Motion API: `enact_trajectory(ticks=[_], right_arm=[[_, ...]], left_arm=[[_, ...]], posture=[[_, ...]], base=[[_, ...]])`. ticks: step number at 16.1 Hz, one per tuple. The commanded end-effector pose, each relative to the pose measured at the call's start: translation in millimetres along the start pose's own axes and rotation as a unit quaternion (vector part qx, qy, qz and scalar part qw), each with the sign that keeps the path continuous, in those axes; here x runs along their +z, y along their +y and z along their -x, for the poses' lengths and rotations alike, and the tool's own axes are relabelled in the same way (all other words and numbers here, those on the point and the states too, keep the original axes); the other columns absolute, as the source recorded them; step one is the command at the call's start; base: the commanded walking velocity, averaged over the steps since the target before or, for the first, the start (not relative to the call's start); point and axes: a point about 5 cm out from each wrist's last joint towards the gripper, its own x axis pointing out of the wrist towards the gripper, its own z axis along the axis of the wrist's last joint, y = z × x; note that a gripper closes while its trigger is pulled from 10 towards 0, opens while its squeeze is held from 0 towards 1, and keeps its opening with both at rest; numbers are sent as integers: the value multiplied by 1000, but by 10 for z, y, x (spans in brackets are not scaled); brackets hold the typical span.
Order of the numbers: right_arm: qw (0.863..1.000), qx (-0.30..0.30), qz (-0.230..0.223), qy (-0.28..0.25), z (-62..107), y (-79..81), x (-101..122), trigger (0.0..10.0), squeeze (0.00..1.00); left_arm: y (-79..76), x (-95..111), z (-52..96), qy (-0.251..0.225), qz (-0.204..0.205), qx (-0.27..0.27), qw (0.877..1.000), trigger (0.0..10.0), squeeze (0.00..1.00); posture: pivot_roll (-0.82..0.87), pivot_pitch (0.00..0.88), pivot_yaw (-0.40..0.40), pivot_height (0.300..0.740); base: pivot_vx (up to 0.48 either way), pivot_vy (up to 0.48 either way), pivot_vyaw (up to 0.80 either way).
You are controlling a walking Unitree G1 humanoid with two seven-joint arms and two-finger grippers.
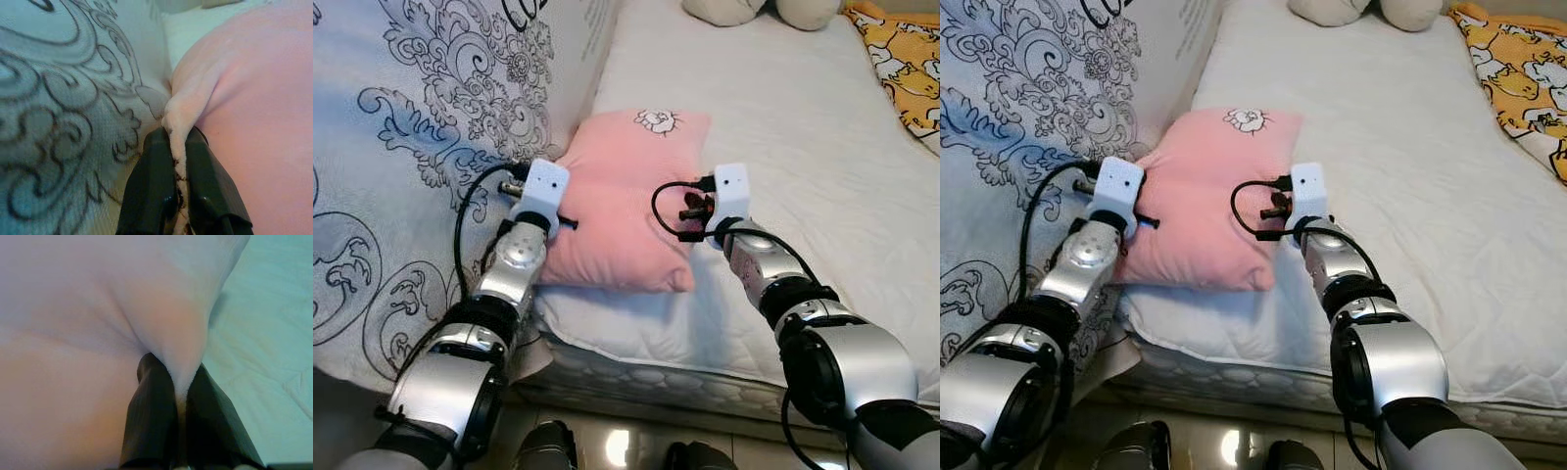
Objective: Clean up the room
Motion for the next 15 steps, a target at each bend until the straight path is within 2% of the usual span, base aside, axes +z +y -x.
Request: enact_trajectory(ticks=[1, 2, 4, 9, 11, 13, 15], right_arm=[[999, -47, -7, -20, 73, -300, 62, 10000, 0], [999, -37, 11, -27, 69, -304, 115, 10000, 0], [999, -30, 9, -30, 71, -309, 129, 10000, 0], [999, -27, 31, -18, 81, -323, 92, 10000, 0], [998, -16, 54, 13, 85, -315, 22, 10000, 0], [999, 0, 40, 15, 100, -294, -48, 10000, 0], [999, 4, 50, 19, 106, -303, -55, 10000, 0]], left_arm=[[377, 43, 6, -18, 6, 61, 998, 10000, 0], [383, 99, -1, -31, 0, 43, 999, 10000, 0], [393, 118, 2, -37, -7, 39, 999, 10000, 0], [397, 67, 7, -18, 9, 34, 999, 10000, 0], [368, 6, 25, -2, 0, 15, 1000, 10000, 0], [328, -13, 48, -1, 3, 1, 1000, 10000, 0], [304, 34, 50, -10, -2, -14, 1000, 10000, 0]], posture=[[55, 107, -19, 740], [46, 101, -14, 740], [45, 90, -13, 740], [25, 54, -10, 740], [18, 43, -6, 740], [22, 39, -5, 740], [32, 38, -5, 740]], base=[[0, 0, 0], [0, 0, 0], [0, 0, 0], [0, 0, 0], [0, 0, 0], [0, 0, 0], [0, 0, 0]])
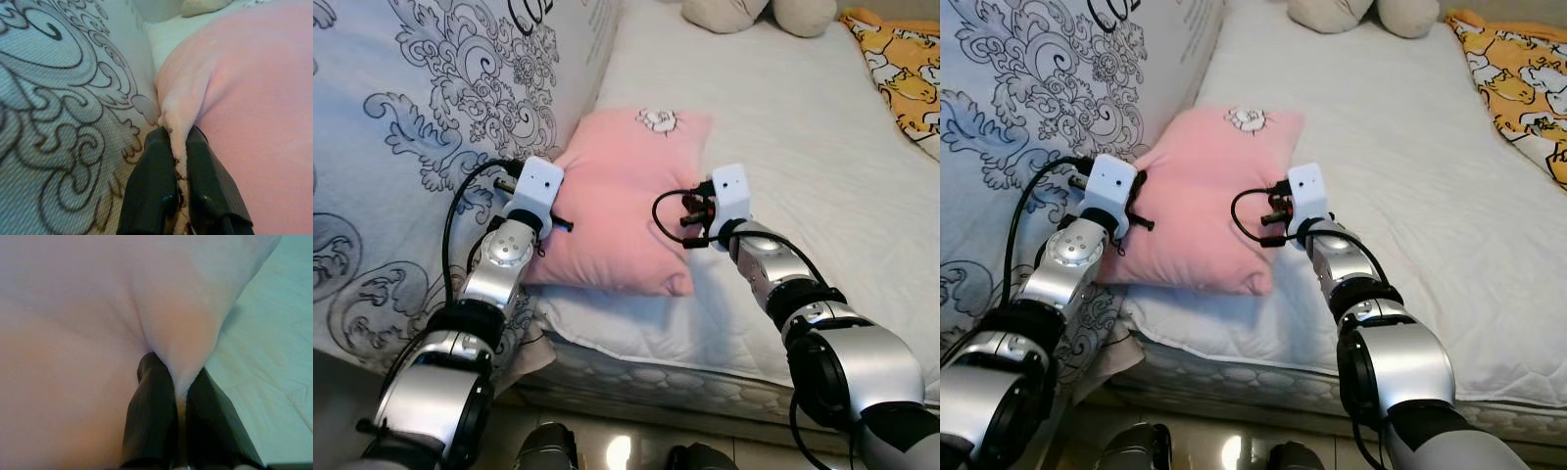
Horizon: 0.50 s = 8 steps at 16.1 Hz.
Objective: Clean up the room
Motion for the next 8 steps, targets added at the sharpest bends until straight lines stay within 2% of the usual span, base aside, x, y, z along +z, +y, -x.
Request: enact_trajectory(ticks=[1, 5, 7, 8], right_arm=[[999, -38, -2, 9, 95, -249, -45, 10000, 0], [999, -27, 4, 41, 119, -194, -226, 10000, 0], [998, -42, 6, 45, 126, -207, -252, 10000, 0], [998, -52, 2, 30, 120, -225, -202, 10000, 0]], left_arm=[[236, 34, 35, -9, -4, 36, 999, 10000, 0], [170, -166, 176, 32, 19, 32, 999, 10000, 0], [118, -214, 245, 34, 15, 31, 999, 10000, 0], [142, -197, 245, 23, 15, 45, 999, 10000, 0]], posture=[[40, 44, -7, 740], [37, 79, 2, 740], [46, 118, -2, 740], [45, 131, -5, 740]], base=[[0, 0, 0], [0, 0, 0], [0, 0, 0], [0, 0, 0]])
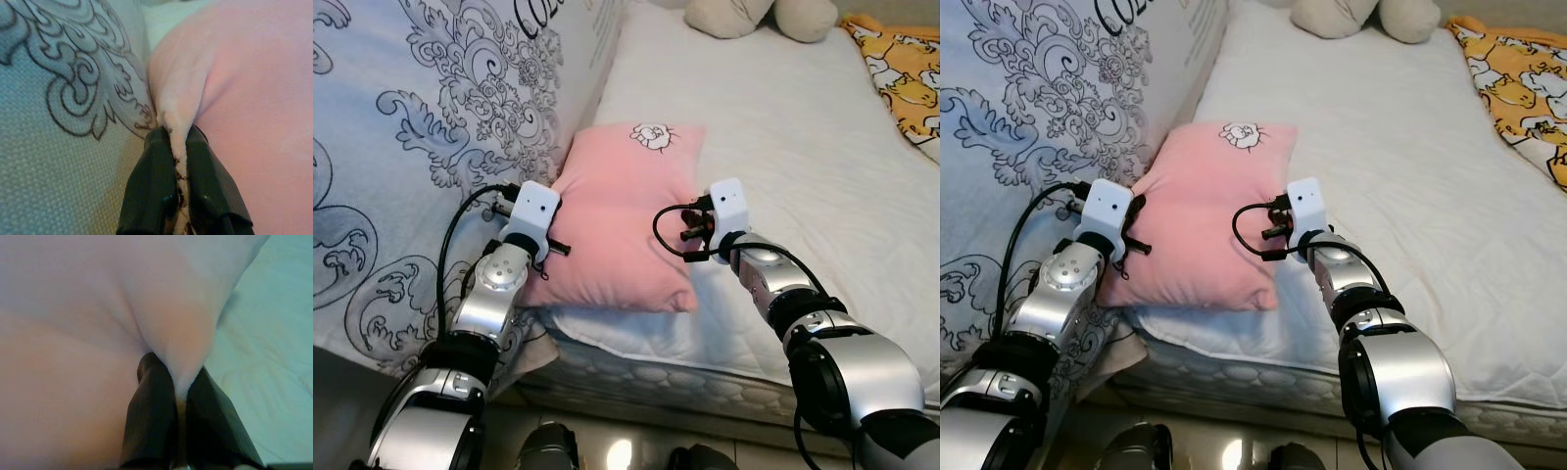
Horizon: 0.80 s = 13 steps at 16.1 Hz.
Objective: Clean up the room
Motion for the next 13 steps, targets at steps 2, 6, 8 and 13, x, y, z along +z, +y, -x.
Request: enact_trajectory(ticks=[2, 6, 8, 13], right_arm=[[995, -77, -32, -54, 86, -311, 163, 10000, 0], [992, -72, -1, -104, 80, -340, 426, 10000, 0], [992, -86, 8, -94, 70, -351, 444, 10000, 0], [995, -63, 40, -66, 10, -209, 391, 10000, 0]], left_arm=[[293, 182, -9, -49, 9, 81, 995, 10000, 0], [415, 558, -179, -90, 12, 103, 990, 10000, 0], [451, 612, -220, -94, 10, 104, 990, 10000, 0], [507, 536, -234, -69, -17, 119, 990, 10000, 0]], posture=[[42, 152, -14, 740], [27, 178, -29, 740], [20, 206, -21, 740], [34, 255, -21, 740]], base=[[0, 0, 0], [0, 0, 0], [0, 0, 0], [0, 0, 0]])
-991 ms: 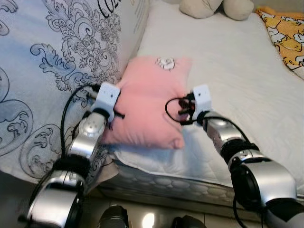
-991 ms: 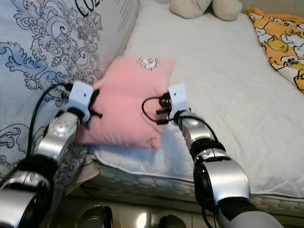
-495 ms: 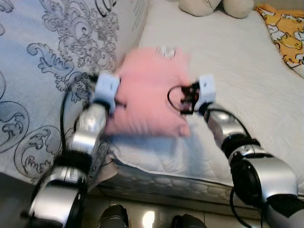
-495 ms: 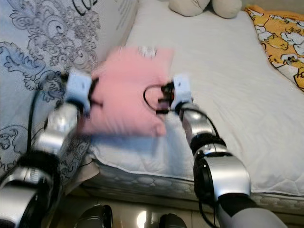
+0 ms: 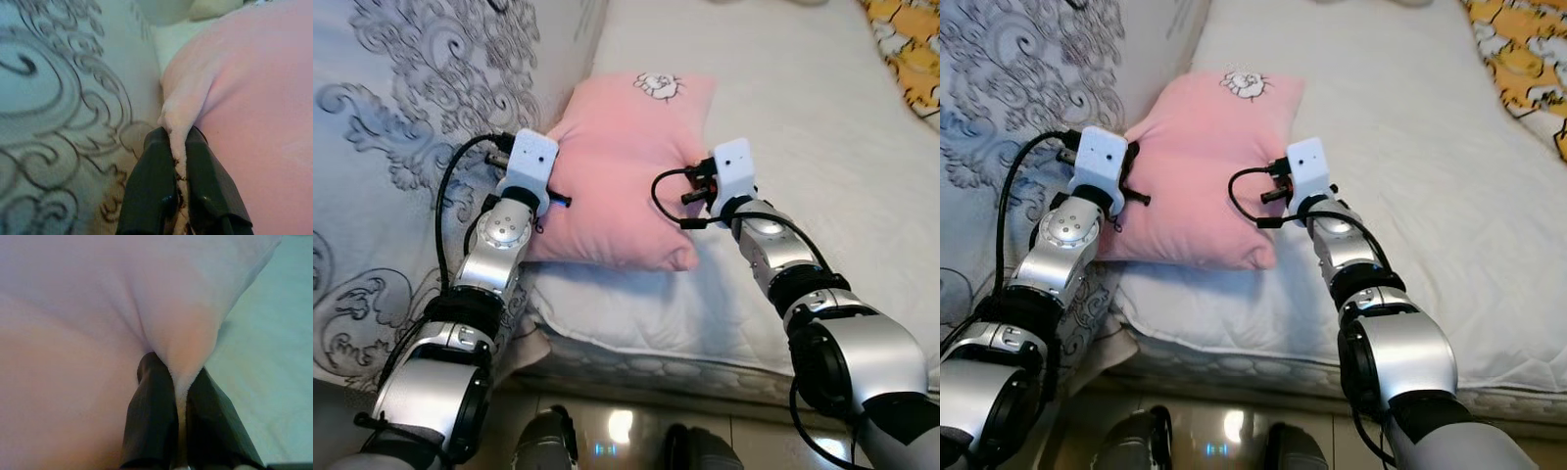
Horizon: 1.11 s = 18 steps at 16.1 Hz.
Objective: Clean up the room
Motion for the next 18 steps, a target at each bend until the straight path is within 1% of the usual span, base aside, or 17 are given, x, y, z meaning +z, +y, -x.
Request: enact_trajectory(ticks=[1, 3, 4, 5, 6, 7, 8, 9, 11, 12, 13, 15, 16, 17, 18], right_arm=[[999, -45, -3, 27, 66, -191, -88, 10000, 0], [998, -50, 10, 28, 65, -233, -51, 10000, 0], [998, -52, 8, 24, 65, -245, -34, 10000, 0], [998, -59, 2, 14, 60, -268, 10, 10000, 0], [997, -69, -13, -14, 50, -305, 110, 10000, 0], [997, -64, -29, -29, 44, -309, 160, 10000, 0], [998, -56, -27, -22, 41, -286, 135, 10000, 0], [999, -48, -15, -11, 40, -260, 101, 10000, 0], [999, -51, -4, 15, 49, -244, 14, 10000, 0], [998, -56, 2, 31, 59, -238, -43, 10000, 0], [996, -63, 26, 65, 84, -228, -162, 10000, 0], [986, -66, 52, 141, 154, -176, -436, 10000, 0], [985, -61, 67, 150, 165, -155, -479, 10000, 0], [984, -58, 73, 149, 175, -125, -516, 10000, 0], [985, -63, 67, 144, 169, -136, -494, 10000, 0]], left_arm=[[279, 52, -11, -11, -14, 62, 998, 10000, 0], [187, 66, -36, -17, -29, 41, 999, 10000, 0], [185, 79, -45, -19, -34, 43, 998, 10000, 0], [211, 109, -67, -22, -37, 53, 998, 10000, 0], [273, 190, -110, -32, -45, 73, 996, 10000, 0], [320, 266, -148, -36, -47, 92, 994, 10000, 0], [328, 298, -158, -41, -52, 98, 993, 10000, 0], [328, 335, -166, -48, -62, 102, 992, 10000, 0], [333, 430, -184, -69, -74, 108, 989, 10000, 0], [349, 475, -187, -80, -87, 116, 986, 10000, 0], [365, 522, -186, -91, -93, 125, 984, 10000, 0], [306, 481, -170, -79, -106, 109, 985, 10000, 0], [297, 483, -160, -80, -104, 108, 985, 10000, 0], [262, 473, -129, -70, -85, 108, 988, 10000, 0], [253, 430, -104, -55, -81, 106, 990, 10000, 0]], posture=[[41, 267, -30, 740], [56, 292, -45, 740], [56, 293, -43, 740], [53, 292, -41, 740], [45, 299, -45, 740], [50, 292, -48, 740], [56, 284, -50, 740], [60, 285, -55, 740], [76, 292, -58, 740], [81, 290, -58, 740], [88, 290, -58, 740], [102, 288, -63, 740], [102, 288, -63, 740], [115, 291, -67, 740], [111, 288, -65, 740]], base=[[0, 0, 0], [0, 0, 0], [0, 0, 0], [0, 0, 0], [0, 0, 0], [0, 0, 0], [0, 0, 0], [0, 0, 0], [0, 0, 0], [0, 0, 0], [0, 0, 0], [0, 0, 0], [0, 0, 0], [0, 0, 0], [0, 0, 0]])
